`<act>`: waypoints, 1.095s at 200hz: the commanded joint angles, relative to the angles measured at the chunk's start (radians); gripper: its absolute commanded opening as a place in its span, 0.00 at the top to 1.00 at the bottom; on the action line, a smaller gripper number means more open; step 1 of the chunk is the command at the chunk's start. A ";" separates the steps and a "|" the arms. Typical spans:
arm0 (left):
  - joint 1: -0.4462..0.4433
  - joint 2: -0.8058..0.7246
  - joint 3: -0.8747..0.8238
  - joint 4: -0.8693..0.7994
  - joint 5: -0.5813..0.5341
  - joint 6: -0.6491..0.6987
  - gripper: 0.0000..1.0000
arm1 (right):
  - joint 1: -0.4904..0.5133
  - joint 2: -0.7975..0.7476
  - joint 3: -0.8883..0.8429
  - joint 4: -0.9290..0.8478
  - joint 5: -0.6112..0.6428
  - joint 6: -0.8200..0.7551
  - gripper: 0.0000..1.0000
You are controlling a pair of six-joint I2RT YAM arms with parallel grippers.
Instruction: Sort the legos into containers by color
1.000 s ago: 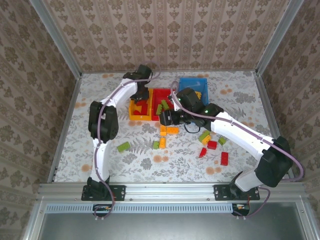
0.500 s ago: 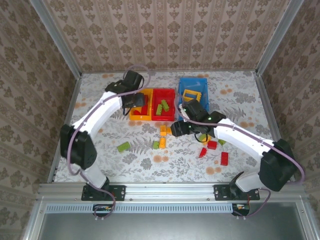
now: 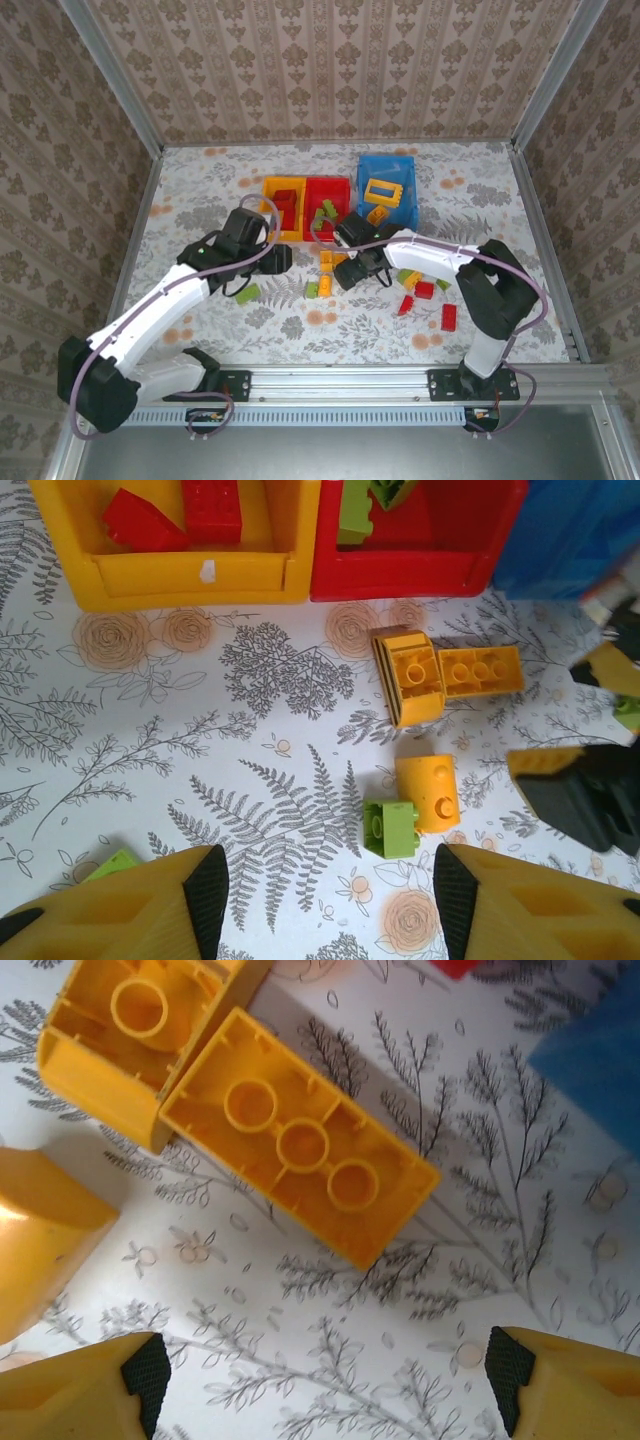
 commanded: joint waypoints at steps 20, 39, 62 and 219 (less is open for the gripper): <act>-0.006 -0.083 -0.030 0.027 0.025 0.010 0.41 | -0.004 0.072 0.062 0.057 0.072 -0.224 0.12; -0.008 -0.093 -0.033 0.016 0.030 0.009 0.42 | -0.008 0.107 0.080 0.076 0.053 -0.273 0.13; -0.013 -0.111 -0.032 0.011 0.038 0.007 0.42 | -0.014 0.144 0.112 0.090 0.018 -0.301 0.14; -0.040 -0.157 -0.072 0.008 0.080 -0.035 0.42 | -0.023 0.182 0.119 0.032 -0.081 -0.242 0.47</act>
